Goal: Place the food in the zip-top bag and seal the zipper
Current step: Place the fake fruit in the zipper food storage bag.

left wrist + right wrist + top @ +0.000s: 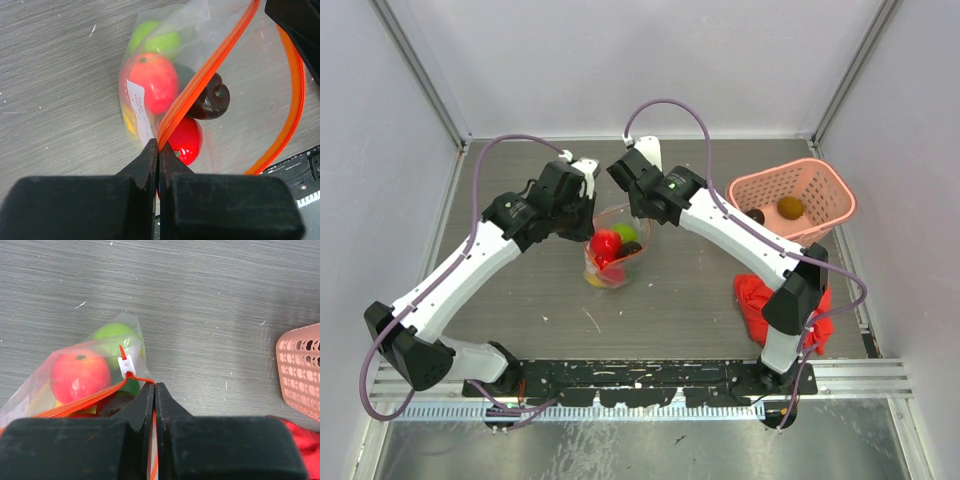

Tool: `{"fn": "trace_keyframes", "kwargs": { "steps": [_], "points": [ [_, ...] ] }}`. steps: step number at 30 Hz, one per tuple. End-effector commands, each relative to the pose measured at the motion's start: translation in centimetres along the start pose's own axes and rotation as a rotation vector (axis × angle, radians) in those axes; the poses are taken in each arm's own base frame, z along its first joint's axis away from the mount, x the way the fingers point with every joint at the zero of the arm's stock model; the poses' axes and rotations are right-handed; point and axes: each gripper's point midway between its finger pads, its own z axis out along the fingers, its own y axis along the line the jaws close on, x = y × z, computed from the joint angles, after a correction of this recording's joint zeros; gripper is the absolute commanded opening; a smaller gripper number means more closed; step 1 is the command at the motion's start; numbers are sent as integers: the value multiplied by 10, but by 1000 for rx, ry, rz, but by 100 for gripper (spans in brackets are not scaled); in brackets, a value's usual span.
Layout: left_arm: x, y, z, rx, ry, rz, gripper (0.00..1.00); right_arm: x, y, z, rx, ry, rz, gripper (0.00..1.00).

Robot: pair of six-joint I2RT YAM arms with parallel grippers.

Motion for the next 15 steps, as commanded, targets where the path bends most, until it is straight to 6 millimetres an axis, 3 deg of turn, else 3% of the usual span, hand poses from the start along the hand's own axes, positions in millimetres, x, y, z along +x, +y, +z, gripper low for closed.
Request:
{"fn": "trace_keyframes", "kwargs": {
  "steps": [1, 9, 15],
  "points": [
    [-22, -3, -10, 12, -65, 4, 0, -27, -7, -9, -3, -61, 9, 12],
    [-27, -3, -6, 3, -72, 9, 0, -26, -9, -23, -82, -44, 6, 45],
    [-30, -4, -5, 0, -76, 5, 0, -33, -28, -45, -127, -62, 36, 62]
  ]
}}
